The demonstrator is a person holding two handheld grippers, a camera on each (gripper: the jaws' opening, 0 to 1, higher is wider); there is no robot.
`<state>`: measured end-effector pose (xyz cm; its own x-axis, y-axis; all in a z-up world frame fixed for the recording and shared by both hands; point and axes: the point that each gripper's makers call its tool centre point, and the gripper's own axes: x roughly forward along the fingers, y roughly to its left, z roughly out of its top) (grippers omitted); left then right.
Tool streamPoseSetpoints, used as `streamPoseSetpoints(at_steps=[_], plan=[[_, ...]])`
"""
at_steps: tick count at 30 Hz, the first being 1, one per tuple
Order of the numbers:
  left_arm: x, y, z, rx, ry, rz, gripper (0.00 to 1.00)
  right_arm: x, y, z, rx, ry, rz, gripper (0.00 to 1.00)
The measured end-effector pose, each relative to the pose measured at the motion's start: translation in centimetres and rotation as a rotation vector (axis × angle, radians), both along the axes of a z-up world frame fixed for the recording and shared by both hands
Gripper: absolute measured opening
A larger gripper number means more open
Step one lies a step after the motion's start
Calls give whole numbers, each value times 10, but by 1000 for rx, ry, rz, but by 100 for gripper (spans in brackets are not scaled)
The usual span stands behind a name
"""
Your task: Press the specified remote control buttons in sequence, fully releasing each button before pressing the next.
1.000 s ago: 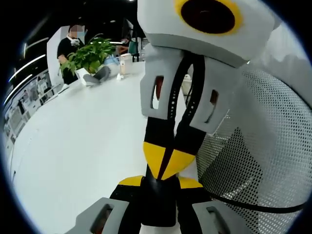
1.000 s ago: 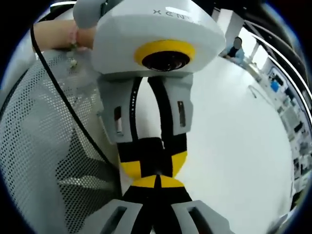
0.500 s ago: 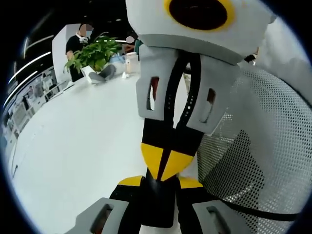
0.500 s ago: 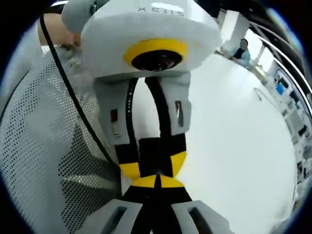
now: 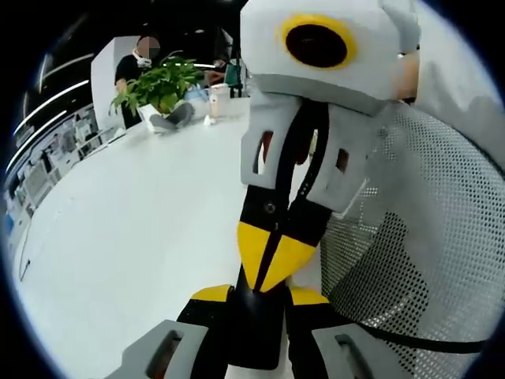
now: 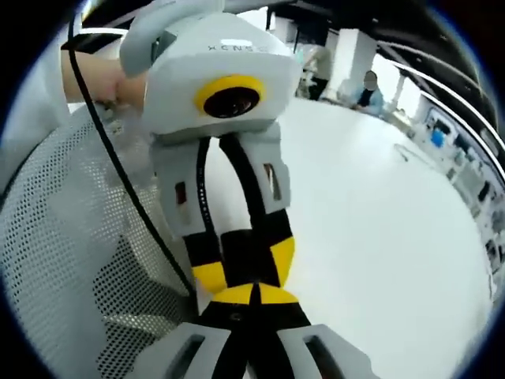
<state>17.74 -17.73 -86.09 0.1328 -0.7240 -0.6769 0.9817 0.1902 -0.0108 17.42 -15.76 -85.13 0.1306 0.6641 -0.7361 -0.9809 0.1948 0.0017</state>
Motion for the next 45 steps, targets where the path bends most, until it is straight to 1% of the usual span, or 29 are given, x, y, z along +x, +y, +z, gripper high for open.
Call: streamPoseSetpoints(at_steps=[2,3,6,7,8,14,17,23,25,30,33,37,45], plan=[[-1,0,0,-1,-1,1,25,0,0,1,28,44,-41,0],[-1,-1,0,-1,-1,-1,25,0,-1,1,35,54,-54,0],[-2,-1,0,2,-3,-2,25,-2,-1,1,24,35,-27,0],[-2,-1,0,2,-1,0,25,-2,0,1,13,16,-5,0],[-2,-1,1,1,-2,0,25,-3,0,1,9,11,3,0],[-2,-1,1,0,-1,1,25,-3,-3,2,17,27,3,0],[-2,-1,1,3,-1,0,25,-6,-4,2,13,28,19,0],[-2,-1,1,2,-1,0,25,-12,-6,3,5,14,50,6],[-2,-1,0,1,1,0,25,-14,-9,2,-8,-5,76,8],[-2,-1,0,1,2,2,25,-13,-17,1,-29,-12,64,10],[-2,-1,0,1,3,4,25,-12,-22,2,-26,1,59,11],[-2,-1,0,1,4,5,25,-10,-27,1,-33,3,46,11],[-1,-1,0,4,5,7,25,-6,-35,0,-48,-5,26,15]])
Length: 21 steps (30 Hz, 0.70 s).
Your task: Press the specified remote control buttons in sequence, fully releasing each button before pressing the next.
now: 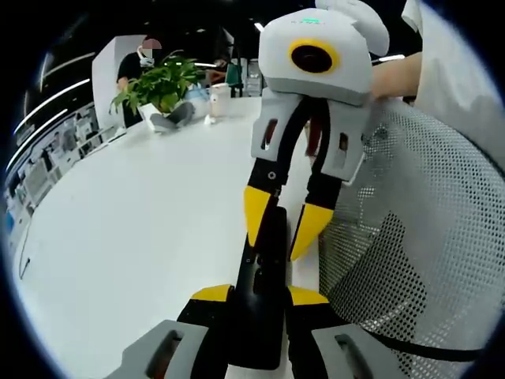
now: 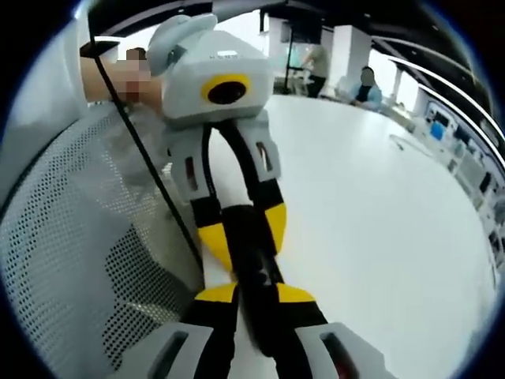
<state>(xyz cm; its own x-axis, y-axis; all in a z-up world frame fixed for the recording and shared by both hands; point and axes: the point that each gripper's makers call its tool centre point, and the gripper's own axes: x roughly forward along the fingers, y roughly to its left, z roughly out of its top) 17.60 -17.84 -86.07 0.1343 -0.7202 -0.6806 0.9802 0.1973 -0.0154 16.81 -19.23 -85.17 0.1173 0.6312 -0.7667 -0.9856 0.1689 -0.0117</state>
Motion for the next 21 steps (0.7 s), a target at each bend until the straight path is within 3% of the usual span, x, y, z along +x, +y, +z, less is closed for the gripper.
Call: streamPoseSetpoints(at_steps=[15,17,21], plan=[[0,0,0,-7,-2,4,25,3,-2,-2,-5,-11,8,18],[0,0,0,-1,-5,3,25,3,0,0,20,41,-40,20],[0,0,0,-8,-6,-3,25,6,-1,-4,1,14,-17,22]])
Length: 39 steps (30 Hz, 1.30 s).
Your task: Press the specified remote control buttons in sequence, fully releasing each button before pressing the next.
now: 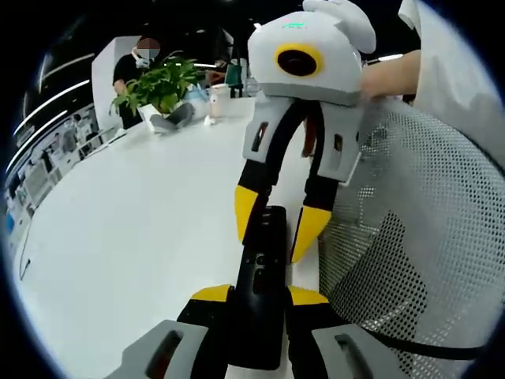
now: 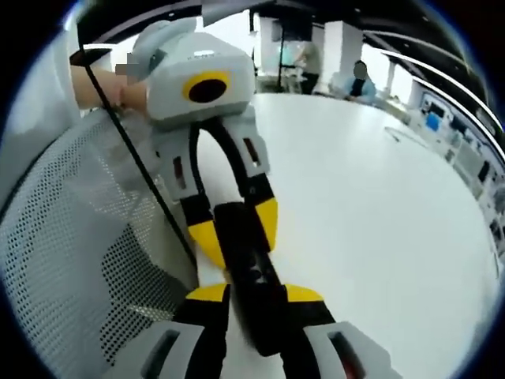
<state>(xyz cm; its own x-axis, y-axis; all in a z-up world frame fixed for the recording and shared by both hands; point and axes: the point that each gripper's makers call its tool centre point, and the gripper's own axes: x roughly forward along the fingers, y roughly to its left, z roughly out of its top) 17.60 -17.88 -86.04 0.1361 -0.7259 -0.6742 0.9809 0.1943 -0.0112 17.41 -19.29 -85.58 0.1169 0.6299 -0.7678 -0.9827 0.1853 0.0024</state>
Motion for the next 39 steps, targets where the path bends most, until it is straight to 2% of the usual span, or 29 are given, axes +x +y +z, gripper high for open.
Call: streamPoseSetpoints(at_steps=[9,22,36,39], plan=[[0,0,-1,11,5,4,25,3,-2,-6,-8,23,-1,24],[0,0,0,2,2,1,25,2,-2,-9,-25,-13,40,24],[0,0,0,2,0,0,25,2,-2,-10,-22,-13,48,24],[0,-1,0,19,-4,-4,25,2,-1,-10,-15,-15,51,24]])
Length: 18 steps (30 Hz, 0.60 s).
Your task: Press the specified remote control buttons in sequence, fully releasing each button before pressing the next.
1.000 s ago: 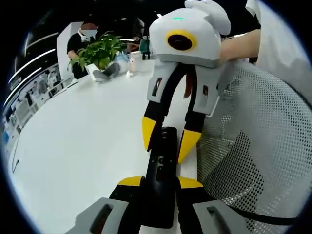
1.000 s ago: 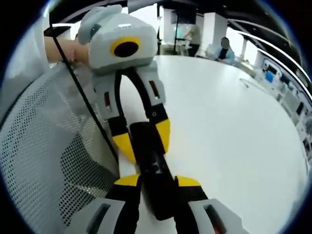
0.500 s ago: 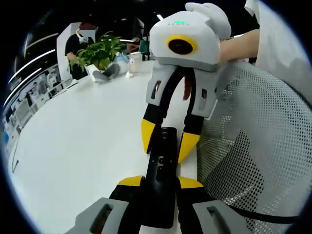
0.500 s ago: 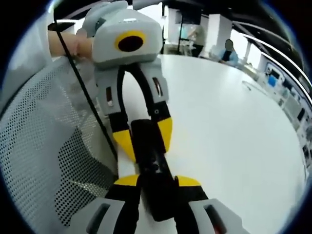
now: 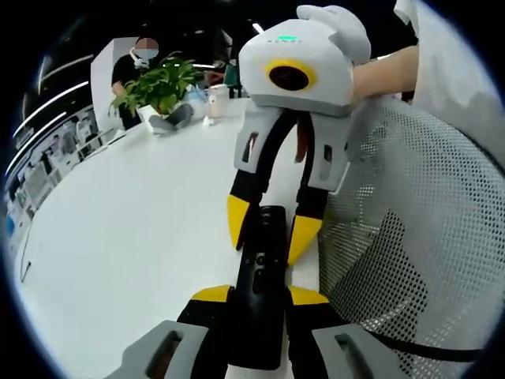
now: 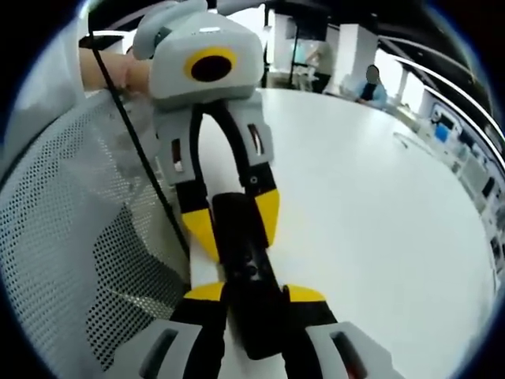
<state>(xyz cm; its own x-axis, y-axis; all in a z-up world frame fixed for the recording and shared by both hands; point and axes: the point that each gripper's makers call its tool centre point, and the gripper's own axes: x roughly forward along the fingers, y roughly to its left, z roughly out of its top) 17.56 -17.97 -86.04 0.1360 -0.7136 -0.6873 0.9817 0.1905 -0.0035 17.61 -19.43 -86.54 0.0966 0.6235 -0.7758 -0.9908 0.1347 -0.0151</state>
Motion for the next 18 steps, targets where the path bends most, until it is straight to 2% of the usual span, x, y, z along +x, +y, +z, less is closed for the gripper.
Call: streamPoseSetpoints(at_steps=[7,12,15,18], plan=[[1,1,0,-11,2,7,25,0,1,0,13,3,-19,24],[4,3,0,9,12,26,25,1,3,0,26,5,-34,24],[5,5,2,-9,54,64,27,1,3,0,26,3,-36,24],[6,8,3,-16,61,77,29,2,3,0,29,2,-39,24]])
